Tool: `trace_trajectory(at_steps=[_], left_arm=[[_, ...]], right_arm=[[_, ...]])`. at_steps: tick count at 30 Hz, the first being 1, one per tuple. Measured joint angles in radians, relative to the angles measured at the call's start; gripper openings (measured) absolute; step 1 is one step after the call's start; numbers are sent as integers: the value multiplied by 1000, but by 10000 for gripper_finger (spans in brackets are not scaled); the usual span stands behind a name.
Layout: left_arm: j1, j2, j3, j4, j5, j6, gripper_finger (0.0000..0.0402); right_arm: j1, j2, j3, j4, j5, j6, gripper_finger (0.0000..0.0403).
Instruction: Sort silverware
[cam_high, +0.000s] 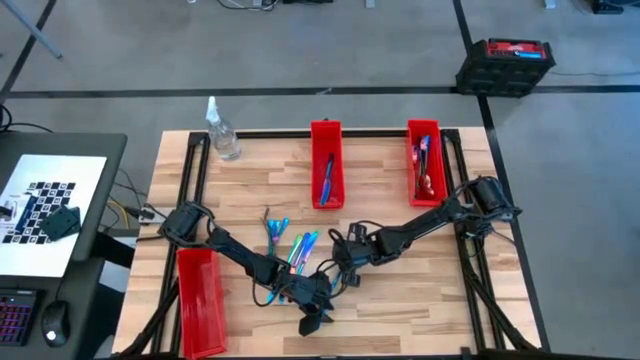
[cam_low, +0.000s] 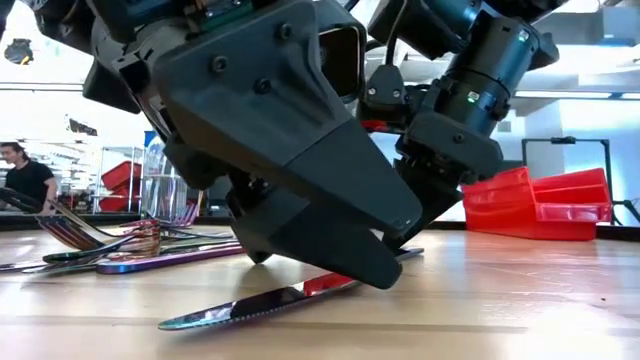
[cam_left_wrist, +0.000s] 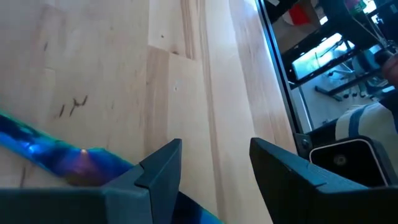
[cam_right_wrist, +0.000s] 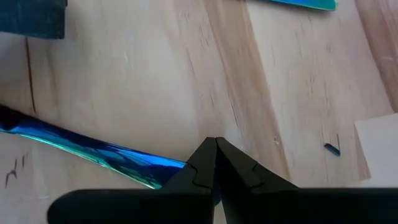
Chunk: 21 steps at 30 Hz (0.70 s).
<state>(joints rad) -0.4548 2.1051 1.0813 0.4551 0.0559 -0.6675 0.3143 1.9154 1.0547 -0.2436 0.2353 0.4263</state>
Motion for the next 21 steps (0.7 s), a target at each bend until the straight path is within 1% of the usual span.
trace_trajectory(at_steps=[4, 9, 14, 21], left_arm=[[3, -2, 1, -55, 1, -17, 177], [13, -20, 0, -135, 12, -28, 177], [41, -46, -1, -216, 25, 14, 177], [90, -46, -2, -228, 49, 101, 177]], right_arm=[[27, -1, -20, 3, -7, 20, 0], [90, -4, -36, -12, -21, 90, 0], [162, -4, -37, -22, -40, 180, 0], [221, -4, -37, -29, -39, 323, 0]])
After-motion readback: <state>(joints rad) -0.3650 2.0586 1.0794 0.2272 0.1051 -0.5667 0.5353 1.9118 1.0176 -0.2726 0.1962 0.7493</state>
